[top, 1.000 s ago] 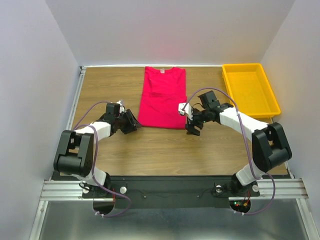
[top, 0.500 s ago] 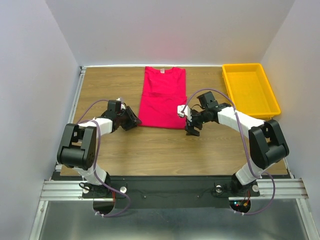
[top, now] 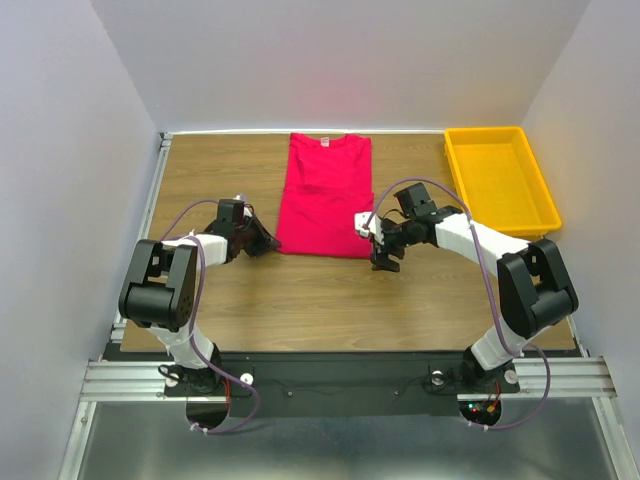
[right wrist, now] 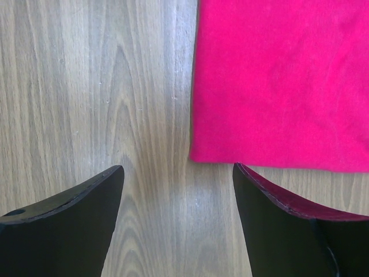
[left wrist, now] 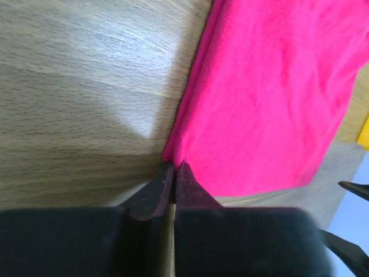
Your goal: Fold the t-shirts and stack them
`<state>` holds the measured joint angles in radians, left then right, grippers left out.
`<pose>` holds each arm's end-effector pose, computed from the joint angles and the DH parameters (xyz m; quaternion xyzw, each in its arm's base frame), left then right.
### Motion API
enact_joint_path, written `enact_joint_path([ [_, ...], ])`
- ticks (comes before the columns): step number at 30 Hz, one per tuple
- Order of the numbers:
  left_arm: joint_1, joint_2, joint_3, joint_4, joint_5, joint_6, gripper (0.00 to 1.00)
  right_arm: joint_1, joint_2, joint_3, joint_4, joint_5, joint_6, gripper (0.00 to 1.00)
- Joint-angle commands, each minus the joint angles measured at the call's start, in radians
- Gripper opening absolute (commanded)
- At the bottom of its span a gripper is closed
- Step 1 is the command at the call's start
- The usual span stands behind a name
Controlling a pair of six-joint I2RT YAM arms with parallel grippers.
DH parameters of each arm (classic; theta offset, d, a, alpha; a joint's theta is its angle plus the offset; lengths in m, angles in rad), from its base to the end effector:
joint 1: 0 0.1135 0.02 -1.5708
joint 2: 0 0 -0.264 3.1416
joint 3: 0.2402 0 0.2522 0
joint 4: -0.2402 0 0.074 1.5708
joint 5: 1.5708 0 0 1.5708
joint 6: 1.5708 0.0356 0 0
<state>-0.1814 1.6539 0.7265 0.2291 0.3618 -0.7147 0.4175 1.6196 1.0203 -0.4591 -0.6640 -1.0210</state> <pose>0.3115 -0.0700 0.1476 -0.1616 0.8801 -0.3270 0.3040 0.2827 0.1494 0.1996 -0.6646 0.6336 0.2298 0.3224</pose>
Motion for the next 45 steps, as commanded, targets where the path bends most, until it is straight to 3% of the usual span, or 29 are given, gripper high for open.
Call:
enact_joint_path([
  [1, -0.001, -0.014, 0.001, 0.032, 0.006, 0.003, 0.01, 0.001, -0.007, 0.011, 0.023, -0.068, -0.108, 0.82],
  [21, -0.001, -0.059, -0.024, 0.045, 0.108, 0.015, 0.00, 0.058, 0.201, 0.123, 0.027, 0.084, -0.056, 0.64],
  [30, -0.003, -0.063, -0.047, 0.056, 0.135, 0.006, 0.00, 0.067, 0.224, 0.092, 0.069, 0.153, -0.022, 0.43],
  [37, -0.003, -0.077, -0.067, 0.062, 0.143, -0.012, 0.00, 0.075, 0.226, 0.075, 0.112, 0.187, 0.028, 0.13],
  [42, -0.003, -0.082, -0.084, 0.072, 0.155, -0.019, 0.00, 0.075, 0.211, 0.087, 0.109, 0.187, 0.108, 0.00],
  [45, -0.001, -0.089, -0.098, 0.075, 0.163, -0.023, 0.00, 0.075, 0.180, 0.080, 0.096, 0.165, 0.125, 0.01],
])
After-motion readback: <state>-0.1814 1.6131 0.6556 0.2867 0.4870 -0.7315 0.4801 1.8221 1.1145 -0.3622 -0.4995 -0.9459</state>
